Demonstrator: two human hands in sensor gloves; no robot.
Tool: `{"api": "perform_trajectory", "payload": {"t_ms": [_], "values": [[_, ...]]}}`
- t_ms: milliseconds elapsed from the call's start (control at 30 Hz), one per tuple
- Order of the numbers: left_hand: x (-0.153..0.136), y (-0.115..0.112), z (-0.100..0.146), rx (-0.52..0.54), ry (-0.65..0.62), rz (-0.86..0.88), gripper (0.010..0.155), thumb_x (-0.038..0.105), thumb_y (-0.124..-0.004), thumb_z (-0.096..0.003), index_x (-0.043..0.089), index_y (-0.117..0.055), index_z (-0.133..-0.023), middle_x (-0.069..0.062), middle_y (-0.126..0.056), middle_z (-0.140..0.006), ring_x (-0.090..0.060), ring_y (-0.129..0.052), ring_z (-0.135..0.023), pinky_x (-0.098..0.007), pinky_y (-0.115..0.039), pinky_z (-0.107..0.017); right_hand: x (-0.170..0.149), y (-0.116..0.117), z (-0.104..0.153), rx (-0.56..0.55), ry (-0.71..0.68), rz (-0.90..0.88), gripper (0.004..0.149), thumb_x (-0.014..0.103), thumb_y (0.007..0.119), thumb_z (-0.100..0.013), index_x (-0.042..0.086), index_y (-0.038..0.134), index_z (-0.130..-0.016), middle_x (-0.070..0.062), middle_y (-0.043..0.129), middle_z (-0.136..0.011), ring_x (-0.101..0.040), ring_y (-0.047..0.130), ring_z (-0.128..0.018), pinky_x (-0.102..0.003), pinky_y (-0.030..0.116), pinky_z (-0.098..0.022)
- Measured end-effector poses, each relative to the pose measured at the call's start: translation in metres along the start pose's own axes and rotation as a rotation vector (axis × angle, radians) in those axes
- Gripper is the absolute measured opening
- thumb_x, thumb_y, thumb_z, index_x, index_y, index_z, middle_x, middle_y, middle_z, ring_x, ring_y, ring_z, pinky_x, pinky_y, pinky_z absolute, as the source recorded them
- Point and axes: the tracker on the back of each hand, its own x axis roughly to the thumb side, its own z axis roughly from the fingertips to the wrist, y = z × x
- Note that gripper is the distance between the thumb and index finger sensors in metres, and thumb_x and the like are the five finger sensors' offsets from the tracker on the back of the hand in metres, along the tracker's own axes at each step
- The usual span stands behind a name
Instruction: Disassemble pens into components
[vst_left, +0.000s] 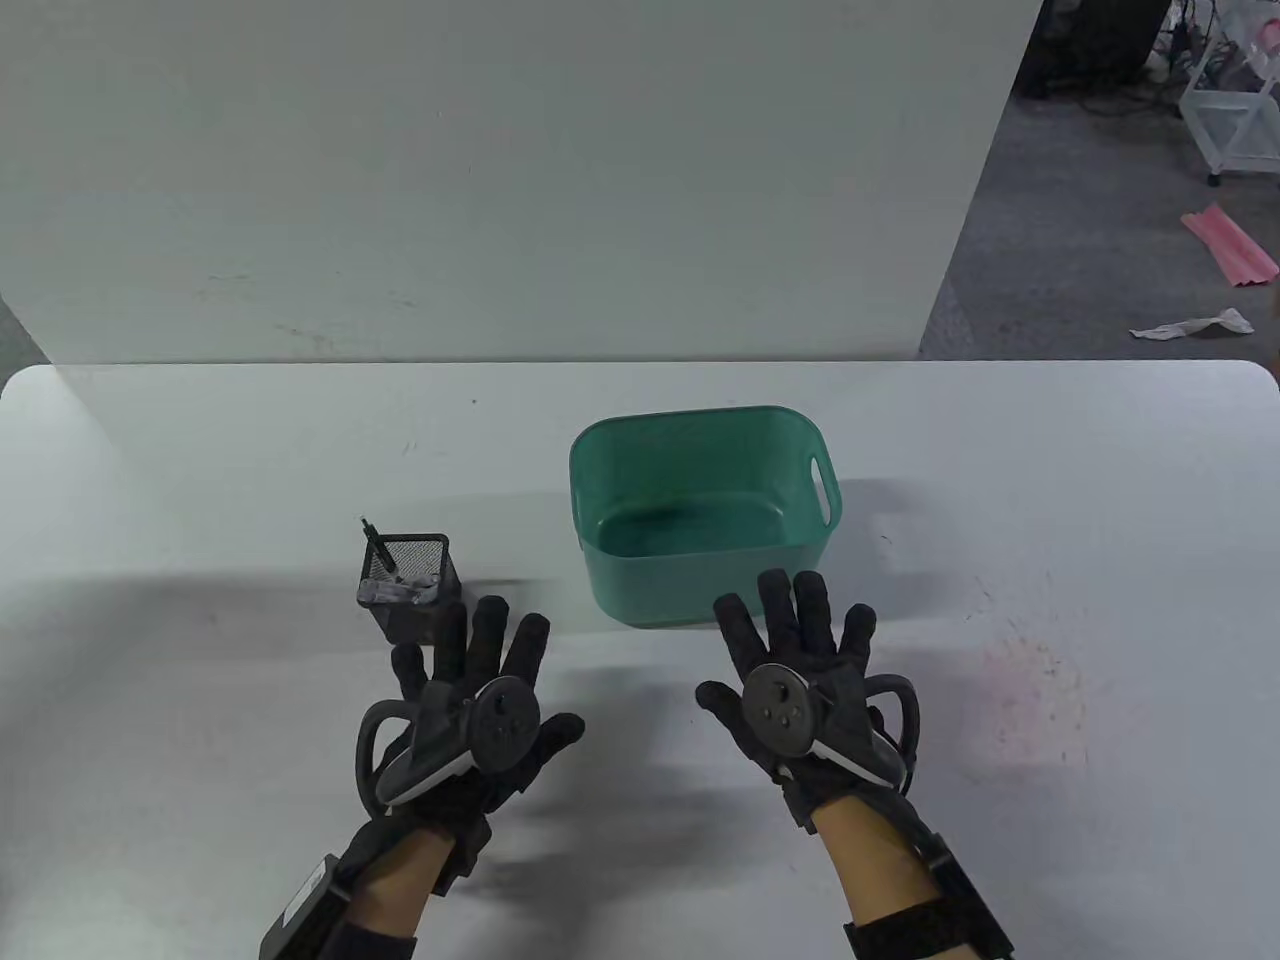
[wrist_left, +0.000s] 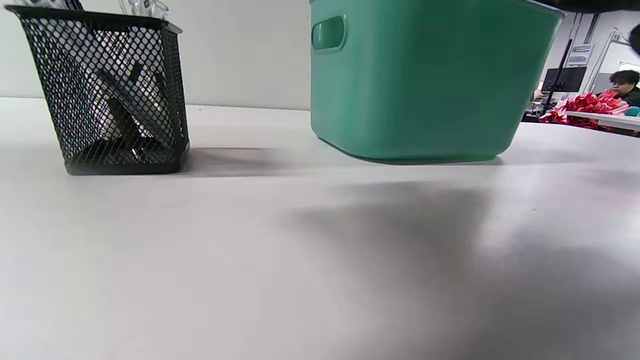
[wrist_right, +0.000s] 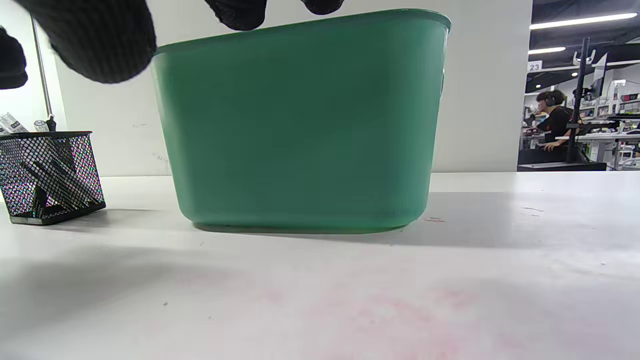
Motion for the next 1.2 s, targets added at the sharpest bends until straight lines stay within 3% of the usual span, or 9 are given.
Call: {"api": "perform_trajectory", "payload": {"t_ms": [967,1200], "values": [[-0.003,0.001,0.001,0.037,0.008,0.003,0.090,0.078,-0.047,-0.0446,0.034,-0.011,-0.114,-0.017,-0.006,-0.125,-0.057,-0.008,-0.114,-0.082,-0.022,-0.065,-0.007,0.002,-0.001,0.018,0.033,-0.004,0.076,0.065,0.060,-0.057,0.033,0.024,-0.115,-0.014,0.011,-0.121,-0.044,0.006,-0.106,-0.076,0.013,-0.066],[-0.020,0.017,0.002,0.149,0.055,-0.041,0.087,0.077,-0.052,-0.0444,0.037,-0.021,-0.114,-0.013,-0.024,-0.128,-0.051,-0.031,-0.119,-0.077,-0.041,-0.073,-0.010,-0.001,0.001,0.009,0.046,0.002,0.075,0.065,0.060,-0.058,0.033,0.024,-0.115,-0.015,0.011,-0.121,-0.044,0.008,-0.106,-0.076,0.014,-0.066]]}}
